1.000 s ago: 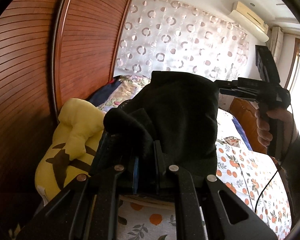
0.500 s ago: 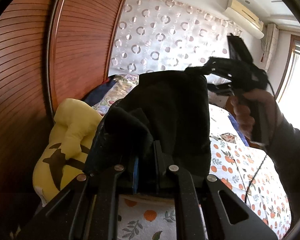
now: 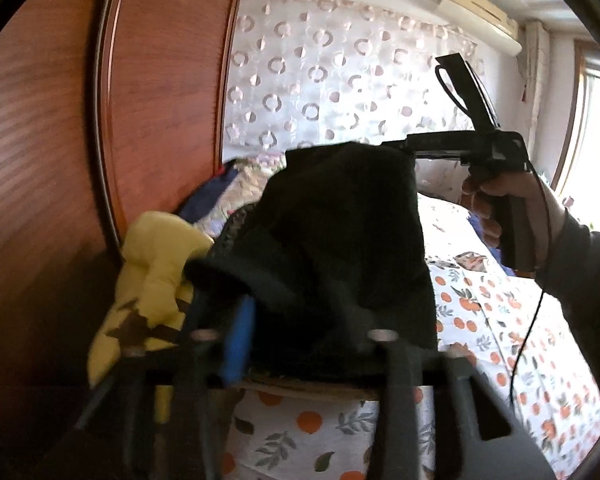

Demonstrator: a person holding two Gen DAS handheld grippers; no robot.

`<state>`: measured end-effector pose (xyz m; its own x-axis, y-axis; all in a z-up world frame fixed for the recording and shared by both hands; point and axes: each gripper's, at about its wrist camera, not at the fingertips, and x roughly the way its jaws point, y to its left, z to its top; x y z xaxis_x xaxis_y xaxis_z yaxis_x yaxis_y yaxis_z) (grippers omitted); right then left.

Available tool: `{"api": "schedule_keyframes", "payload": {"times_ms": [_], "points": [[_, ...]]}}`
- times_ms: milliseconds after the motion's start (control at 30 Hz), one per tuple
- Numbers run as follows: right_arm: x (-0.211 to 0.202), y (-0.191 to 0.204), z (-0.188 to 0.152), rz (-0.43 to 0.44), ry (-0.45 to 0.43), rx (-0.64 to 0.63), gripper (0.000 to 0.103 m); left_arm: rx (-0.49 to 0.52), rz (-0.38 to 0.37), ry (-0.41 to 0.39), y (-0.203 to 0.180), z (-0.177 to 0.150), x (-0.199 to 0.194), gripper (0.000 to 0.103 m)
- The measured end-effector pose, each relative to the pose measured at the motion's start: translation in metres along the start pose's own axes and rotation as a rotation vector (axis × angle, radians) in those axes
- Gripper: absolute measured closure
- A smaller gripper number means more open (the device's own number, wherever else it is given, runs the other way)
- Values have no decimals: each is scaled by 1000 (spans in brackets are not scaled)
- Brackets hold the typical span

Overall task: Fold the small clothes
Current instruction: 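Carry the folded black T-shirt onto the navy clothes stack with both grippers, then open both grippers and withdraw from the stacked shirt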

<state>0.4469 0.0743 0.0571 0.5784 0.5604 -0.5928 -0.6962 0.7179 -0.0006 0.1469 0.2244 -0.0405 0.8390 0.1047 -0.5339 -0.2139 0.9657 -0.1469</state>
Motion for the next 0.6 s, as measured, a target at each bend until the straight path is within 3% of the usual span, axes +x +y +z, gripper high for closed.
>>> {"api": "schedule_keyframes", "payload": {"times_ms": [133, 200, 267, 600], "points": [[-22, 7, -12, -9, -53, -17, 42, 57, 17, -40, -7, 1, -17, 22], [-35, 16, -20, -10, -68, -36, 32, 76, 25, -56, -11, 2, -26, 19], [-45, 24, -30, -14, -70, -54, 29, 85, 34, -62, -13, 2, -32, 16], [-161, 42, -113, -100, -139, 5, 26, 138, 5, -81, -47, -11, -62, 11]]}}
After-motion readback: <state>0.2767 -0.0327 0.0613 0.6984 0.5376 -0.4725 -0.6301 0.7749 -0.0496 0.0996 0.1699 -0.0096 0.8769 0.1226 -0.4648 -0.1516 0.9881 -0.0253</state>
